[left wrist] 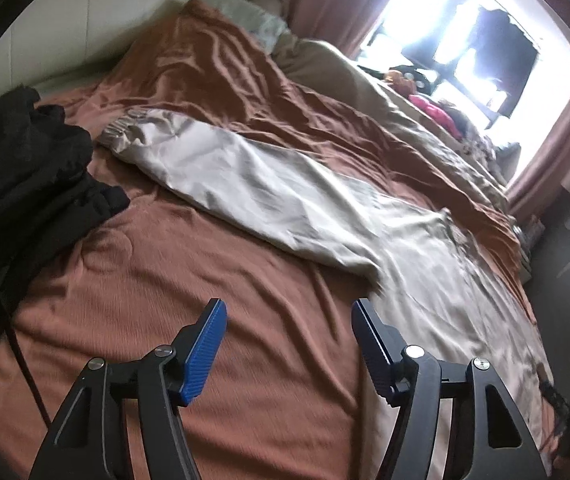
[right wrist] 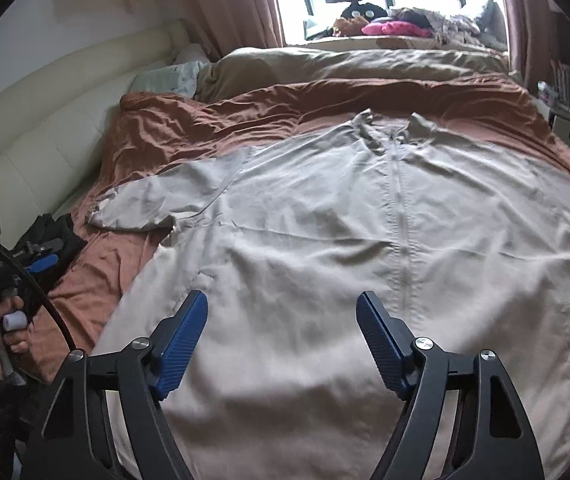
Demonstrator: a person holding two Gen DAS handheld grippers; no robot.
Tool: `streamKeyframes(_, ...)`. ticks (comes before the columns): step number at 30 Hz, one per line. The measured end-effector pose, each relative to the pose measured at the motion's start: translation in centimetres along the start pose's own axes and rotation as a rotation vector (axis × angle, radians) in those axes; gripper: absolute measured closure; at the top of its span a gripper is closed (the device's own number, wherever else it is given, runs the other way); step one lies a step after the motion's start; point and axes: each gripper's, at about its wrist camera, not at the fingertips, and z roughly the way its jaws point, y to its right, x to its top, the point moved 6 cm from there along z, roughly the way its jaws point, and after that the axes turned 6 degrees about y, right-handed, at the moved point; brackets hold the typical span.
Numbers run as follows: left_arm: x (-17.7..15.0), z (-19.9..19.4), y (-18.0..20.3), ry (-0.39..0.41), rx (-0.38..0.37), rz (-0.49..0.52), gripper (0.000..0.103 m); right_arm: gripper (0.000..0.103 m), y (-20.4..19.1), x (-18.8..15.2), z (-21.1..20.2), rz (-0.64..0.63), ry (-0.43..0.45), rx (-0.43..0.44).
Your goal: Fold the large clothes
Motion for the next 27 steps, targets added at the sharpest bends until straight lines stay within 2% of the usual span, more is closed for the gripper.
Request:
streamKeyframes(3,1.6,2.6,-1.7,-0.012,0.023,-0.025,0.038,0.038,-0.1,0.6,2.2,0.025,-0.025,0.003)
streamKeyframes(10,4.8,9.1,-5.7,-0.053,0.086,-0.111,0.038,0.042,-0.4,1.5,7.4,0.075,-0.088,0.011)
streamKeyframes(14,5.8,12.3,-7.8,-0.074,0.124,-0.163,0.038,0.054,-0.9,1.7,10.0,0.077,-0.119,0.012)
streamKeyframes(17,6.1,14.7,-9.4,-0.097,0.155,-0.203,0.038,0.056,-1.1,1.9,11.5,0.081,-0.135,0.013)
streamKeyframes(20,7.0,16.0,-10.4,-0.079,0.190,-0.204,0.049,0.059,-1.3,2.3,12.6,0.084,-0.148,0.013)
streamKeyframes(21,7.4,16.3,-10.6,-0.069,0.202,-0.200,0.063,0.062,-1.4,2.5,13.0,0.090,-0.152,0.017)
streamKeyframes(22,7.7,16.4,-10.7,-0.067,0.220,-0.202,0.085,0.063,-1.6,2.8,13.3,0.096,-0.152,0.020)
streamKeyframes(23,7.9,16.4,-10.8,-0.068,0.227,-0.213,0.093,0.064,-1.7,3.1,13.6,0.104,-0.152,0.024)
streamKeyframes(25,8.4,15.7,-10.3,-0.043,0.199,-0.238,0.098,0.067,-2.3,3.9,14.4,0.120,-0.149,0.040)
streamKeyframes(27,9.4,14.5,-8.9,-0.001,0.183,-0.194,0.099,0.072,-3.0,4.5,15.3,0.133,-0.152,0.063)
